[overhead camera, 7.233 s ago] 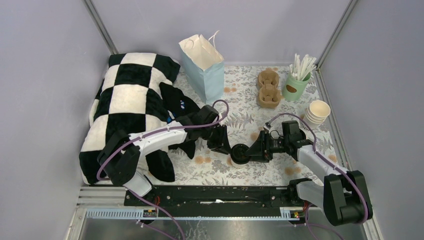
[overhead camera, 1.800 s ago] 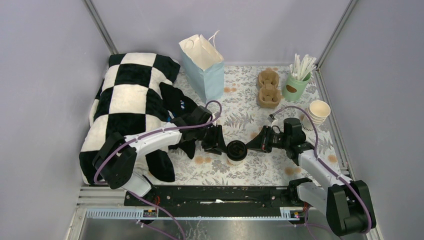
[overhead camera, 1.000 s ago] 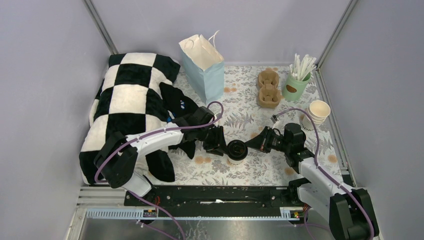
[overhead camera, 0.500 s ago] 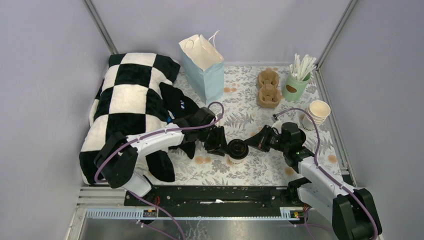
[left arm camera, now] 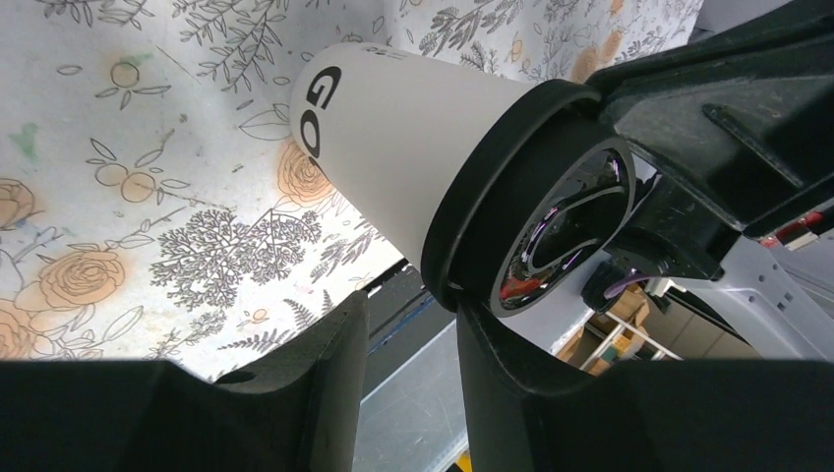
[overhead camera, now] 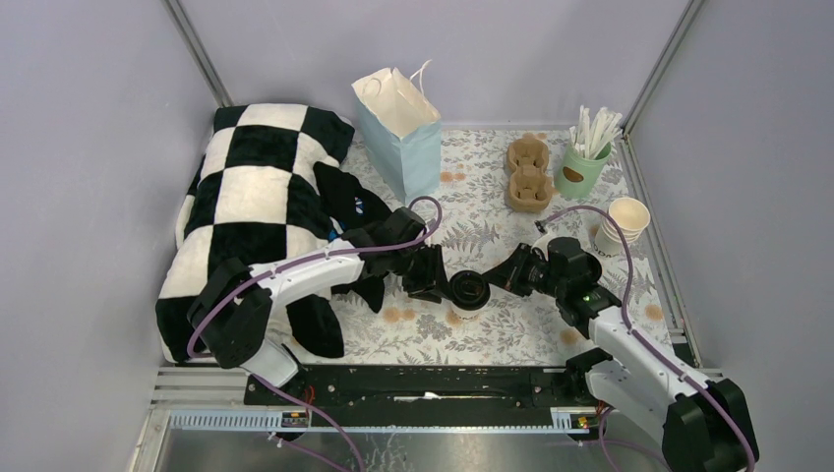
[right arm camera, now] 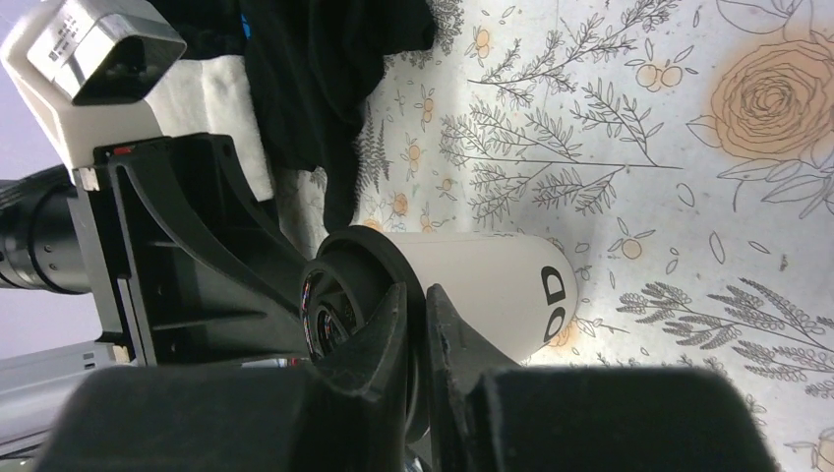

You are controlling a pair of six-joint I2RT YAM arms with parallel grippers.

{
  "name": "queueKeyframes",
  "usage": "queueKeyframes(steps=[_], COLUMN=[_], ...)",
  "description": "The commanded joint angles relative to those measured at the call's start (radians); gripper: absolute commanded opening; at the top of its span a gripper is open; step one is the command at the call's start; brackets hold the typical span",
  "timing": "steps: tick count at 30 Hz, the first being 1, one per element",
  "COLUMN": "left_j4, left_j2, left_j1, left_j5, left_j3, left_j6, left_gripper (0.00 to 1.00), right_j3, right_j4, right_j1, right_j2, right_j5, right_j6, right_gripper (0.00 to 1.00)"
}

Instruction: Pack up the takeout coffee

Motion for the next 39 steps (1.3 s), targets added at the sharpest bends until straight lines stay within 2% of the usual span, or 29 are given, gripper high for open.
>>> queueKeyframes(steps=[1,4,13,20,30,34,39], left_j4=[-0.152,-0.178,-0.237,-0.277,-0.368,-0.354,-0.283], left_j2=[0.071,0.067,0.039,0.017,-0.053,-0.081,-0.030], left_j1=[-0.014,-0.015,-0.013,-0.011,0.005,0.016,0.025], left_j5=[-0.189,-0.190,-0.214,-0.231,-0.240,-0.209,-0.133], left_j3=[0.008,0.037,0.074,0.091,0.124,0.131,0.178], left_j6=[0.102,0.111,0.137,0.149,0.184,0.190,0.163], left_gripper=[0.42,0.42,0.44,0.46,0.50,0.53,0.54], right_j3=[0.003,0.020,0.143,0.253,0.424,0.478,0.441], right_j4=[-0.340,-0.338,-0.407,-0.545,-0.767,-0.804,-0.720], right_j1=[0.023,0.023,0.022,0.009,-0.072,-0.072,-0.072], right_j2=[-0.008,0.000,0.017,0.045,0.070,0.101,0.123], right_j5=[0.035,0.010,0.033,0.073,0.097,0.041,-0.103], right_j6=[-0.105,-0.111,-0.109,-0.182,-0.328,-0.379,-0.344], right_gripper=[0.17,0.22,0.26,0.39,0.59,0.67,0.73])
